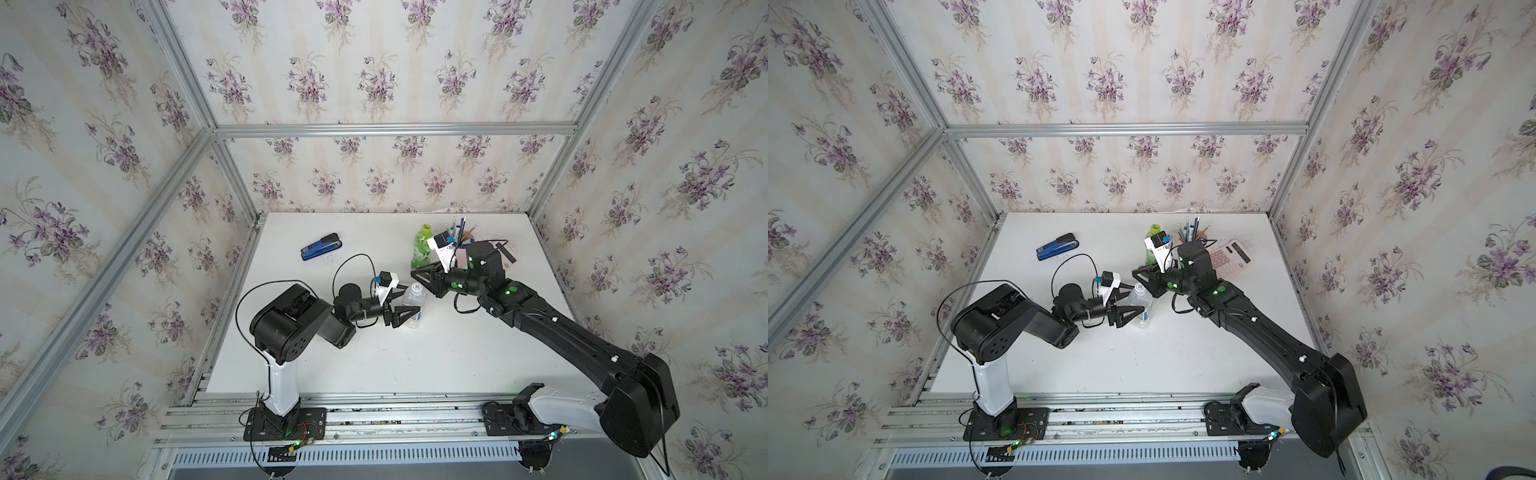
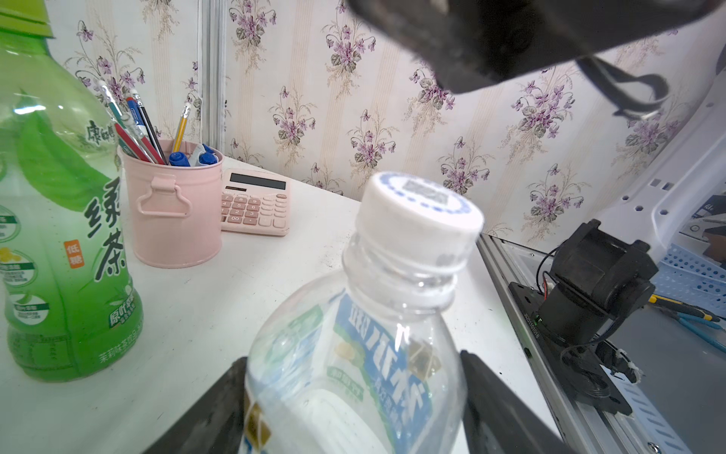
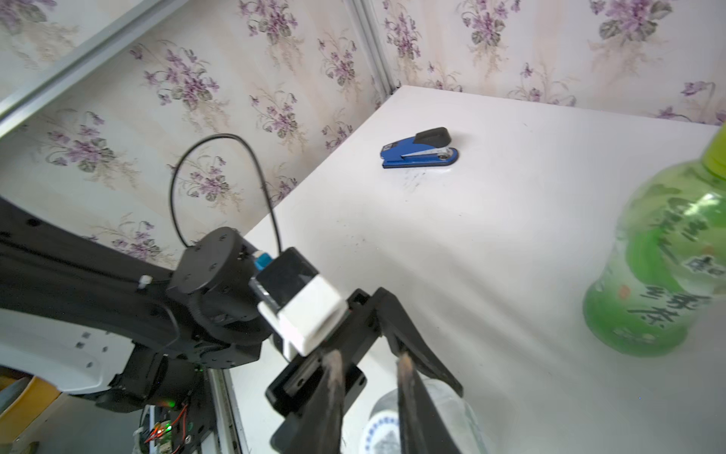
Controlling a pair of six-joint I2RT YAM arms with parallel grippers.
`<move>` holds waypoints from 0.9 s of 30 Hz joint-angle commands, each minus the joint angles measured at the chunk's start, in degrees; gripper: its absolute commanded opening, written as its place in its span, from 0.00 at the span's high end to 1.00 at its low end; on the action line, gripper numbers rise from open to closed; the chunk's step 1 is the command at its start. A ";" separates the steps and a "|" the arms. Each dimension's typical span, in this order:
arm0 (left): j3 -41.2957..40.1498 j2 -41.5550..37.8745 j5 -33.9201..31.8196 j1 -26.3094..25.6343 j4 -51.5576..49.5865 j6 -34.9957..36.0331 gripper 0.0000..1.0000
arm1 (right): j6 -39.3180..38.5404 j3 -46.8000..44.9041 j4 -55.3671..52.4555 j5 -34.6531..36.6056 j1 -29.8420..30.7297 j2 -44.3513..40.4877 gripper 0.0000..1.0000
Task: Screw on the bottle caps
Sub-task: Screw the bottle cap onto the plastic bottle.
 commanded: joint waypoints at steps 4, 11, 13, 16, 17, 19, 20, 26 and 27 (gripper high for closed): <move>-0.56 0.59 -0.51 0.04 -12.17 0.69 0.19 | -0.30 0.47 0.44 -2.04 -0.24 2.57 0.71; -0.47 0.73 -0.59 0.03 -12.20 0.65 0.19 | -0.30 -1.17 -0.11 -2.45 -0.21 2.05 0.74; -0.56 0.71 -0.66 0.03 -12.20 0.63 0.19 | -0.39 -1.54 -0.50 -2.42 -0.21 1.98 0.75; -0.65 0.56 -0.82 0.05 -12.22 0.67 0.19 | -0.30 -1.81 -0.80 -2.81 -0.26 1.40 0.77; -0.65 0.50 -0.88 0.03 -12.31 0.71 0.19 | -0.30 -1.91 -0.91 -2.92 -0.27 1.07 0.78; -0.65 0.63 -0.89 0.03 -12.20 0.63 0.19 | -0.30 -2.12 -1.15 -2.85 -0.27 0.28 0.79; -0.65 0.64 -0.91 0.04 -12.20 0.64 0.19 | -0.30 -2.23 -1.44 -2.78 -0.20 -0.01 0.79; -0.27 0.47 -1.93 0.08 -13.73 0.72 0.19 | -0.26 -3.79 -1.91 -2.13 -0.24 -0.68 0.80; -0.32 0.46 -2.11 0.06 -13.80 0.72 0.19 | -0.22 -3.90 -1.92 -2.13 -0.24 -0.74 0.80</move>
